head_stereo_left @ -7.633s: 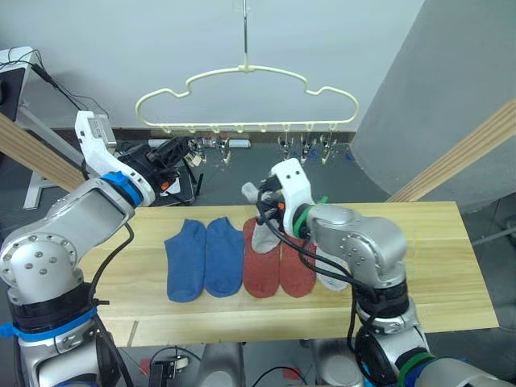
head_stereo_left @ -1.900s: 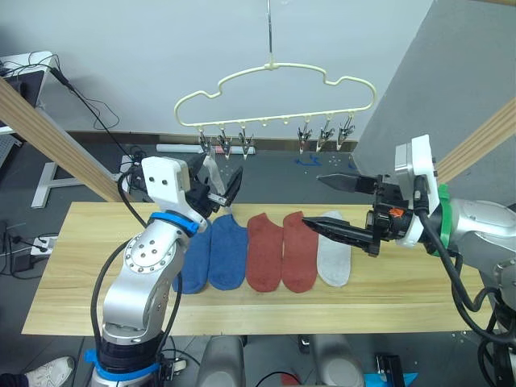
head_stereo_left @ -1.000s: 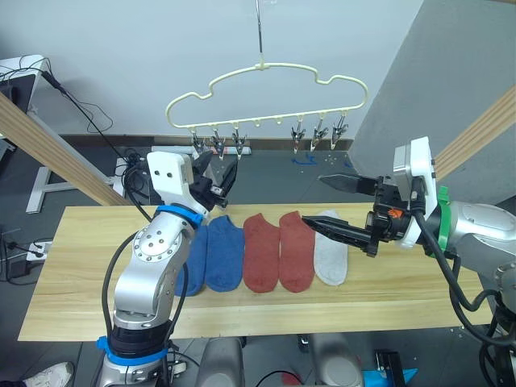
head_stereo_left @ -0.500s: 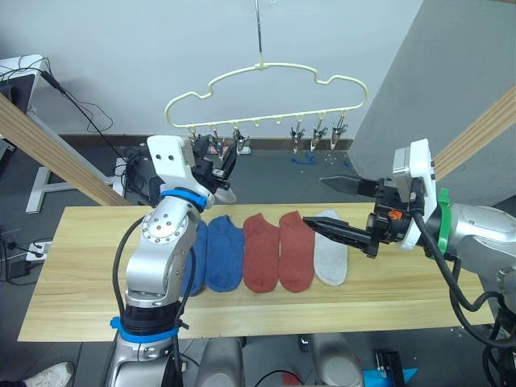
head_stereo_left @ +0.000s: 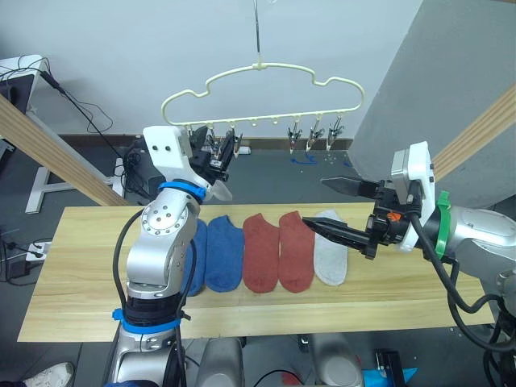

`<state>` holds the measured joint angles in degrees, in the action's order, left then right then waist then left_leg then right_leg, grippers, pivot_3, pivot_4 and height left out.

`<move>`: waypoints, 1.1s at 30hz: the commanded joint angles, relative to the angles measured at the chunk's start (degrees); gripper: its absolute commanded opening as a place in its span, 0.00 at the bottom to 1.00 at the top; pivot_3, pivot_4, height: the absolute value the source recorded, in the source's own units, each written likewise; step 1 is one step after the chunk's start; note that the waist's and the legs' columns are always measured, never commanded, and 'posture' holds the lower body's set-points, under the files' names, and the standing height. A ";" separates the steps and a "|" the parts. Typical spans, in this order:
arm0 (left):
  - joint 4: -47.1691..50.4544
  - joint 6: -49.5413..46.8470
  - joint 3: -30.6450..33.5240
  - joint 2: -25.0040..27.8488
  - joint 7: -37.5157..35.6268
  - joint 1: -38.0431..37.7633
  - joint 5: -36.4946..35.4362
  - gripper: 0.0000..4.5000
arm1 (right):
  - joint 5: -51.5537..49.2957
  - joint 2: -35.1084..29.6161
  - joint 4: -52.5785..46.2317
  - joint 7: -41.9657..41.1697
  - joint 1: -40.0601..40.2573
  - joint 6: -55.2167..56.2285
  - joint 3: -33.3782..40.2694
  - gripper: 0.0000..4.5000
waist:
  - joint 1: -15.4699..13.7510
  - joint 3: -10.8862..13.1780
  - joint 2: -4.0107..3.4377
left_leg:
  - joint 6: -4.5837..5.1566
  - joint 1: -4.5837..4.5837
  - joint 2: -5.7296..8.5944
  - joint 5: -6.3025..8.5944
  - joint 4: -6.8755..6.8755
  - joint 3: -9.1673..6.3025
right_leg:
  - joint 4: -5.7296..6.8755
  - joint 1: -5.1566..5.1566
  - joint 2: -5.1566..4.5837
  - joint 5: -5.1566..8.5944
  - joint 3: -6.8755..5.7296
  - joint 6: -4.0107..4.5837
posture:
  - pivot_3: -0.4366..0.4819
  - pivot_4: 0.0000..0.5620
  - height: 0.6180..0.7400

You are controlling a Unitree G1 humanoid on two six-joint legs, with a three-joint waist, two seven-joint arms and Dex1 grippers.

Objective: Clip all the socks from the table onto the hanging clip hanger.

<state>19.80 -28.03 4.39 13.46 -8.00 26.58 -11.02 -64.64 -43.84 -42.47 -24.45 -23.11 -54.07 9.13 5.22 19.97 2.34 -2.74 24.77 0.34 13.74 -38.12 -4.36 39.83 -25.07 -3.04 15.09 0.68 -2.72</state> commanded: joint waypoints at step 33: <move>3.76 0.92 0.62 0.39 -0.29 -4.08 0.06 0.58 | -2.06 -0.39 -1.77 1.13 -0.29 1.19 0.08 0.98 | 0.12 0.03 -0.01 | 0.00 0.02 0.00 0.00 0.07 0.02 | -0.20 0.01 0.00 -0.02 0.02 -0.05 | 0.23 0.64 1.00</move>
<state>22.50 -27.51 5.07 14.11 -8.95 21.91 -11.54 -65.51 -43.85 -42.51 -23.51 -23.17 -54.04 8.85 5.35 20.00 2.33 -2.74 24.80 0.34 13.74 -38.06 -4.34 39.62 -25.05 -3.04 15.07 0.69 -2.77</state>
